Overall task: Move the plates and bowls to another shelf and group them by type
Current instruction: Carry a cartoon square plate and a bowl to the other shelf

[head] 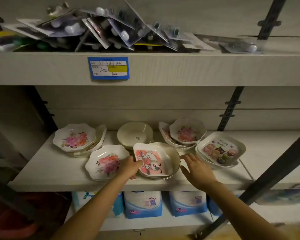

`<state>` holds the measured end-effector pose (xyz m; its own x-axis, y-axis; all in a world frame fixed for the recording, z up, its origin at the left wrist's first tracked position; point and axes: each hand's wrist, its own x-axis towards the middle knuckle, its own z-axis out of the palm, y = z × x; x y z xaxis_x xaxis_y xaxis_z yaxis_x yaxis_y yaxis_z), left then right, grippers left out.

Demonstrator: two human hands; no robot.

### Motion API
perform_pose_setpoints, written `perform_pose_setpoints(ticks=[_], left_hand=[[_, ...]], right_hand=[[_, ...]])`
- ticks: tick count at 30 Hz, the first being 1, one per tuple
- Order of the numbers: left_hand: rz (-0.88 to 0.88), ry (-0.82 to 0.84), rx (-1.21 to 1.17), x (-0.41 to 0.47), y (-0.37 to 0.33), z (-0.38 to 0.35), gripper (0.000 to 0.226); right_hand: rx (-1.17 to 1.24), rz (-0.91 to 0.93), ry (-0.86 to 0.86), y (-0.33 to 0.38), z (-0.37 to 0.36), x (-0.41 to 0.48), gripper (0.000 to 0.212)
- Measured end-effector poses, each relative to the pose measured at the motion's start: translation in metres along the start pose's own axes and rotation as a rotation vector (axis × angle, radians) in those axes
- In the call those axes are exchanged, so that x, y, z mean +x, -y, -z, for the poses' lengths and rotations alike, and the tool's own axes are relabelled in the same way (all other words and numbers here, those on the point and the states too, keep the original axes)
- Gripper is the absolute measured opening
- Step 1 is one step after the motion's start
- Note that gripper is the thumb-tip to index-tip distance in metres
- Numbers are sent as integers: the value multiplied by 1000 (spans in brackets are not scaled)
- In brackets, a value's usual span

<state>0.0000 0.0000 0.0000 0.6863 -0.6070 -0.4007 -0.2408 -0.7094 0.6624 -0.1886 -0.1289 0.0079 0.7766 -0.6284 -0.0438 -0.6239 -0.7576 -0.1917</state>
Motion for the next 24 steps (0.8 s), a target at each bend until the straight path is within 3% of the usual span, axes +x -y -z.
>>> perform_pose_setpoints(ticks=[4,11,17,24], left_hand=[[7,-25,78,0,-3,1,27],[-3,-79,-38,-1,8,12,33],[-42,-150,-114,-12,25,36,30],[-23,-184,-207,-21,38,49,22]], right_hand=[[63,-66,39,-3,-3,6,43],[175,-297,166,-3,-19,22,47],[620,-479,355,7,-36,46,35],[638,-520,357,20,-40,50,33]])
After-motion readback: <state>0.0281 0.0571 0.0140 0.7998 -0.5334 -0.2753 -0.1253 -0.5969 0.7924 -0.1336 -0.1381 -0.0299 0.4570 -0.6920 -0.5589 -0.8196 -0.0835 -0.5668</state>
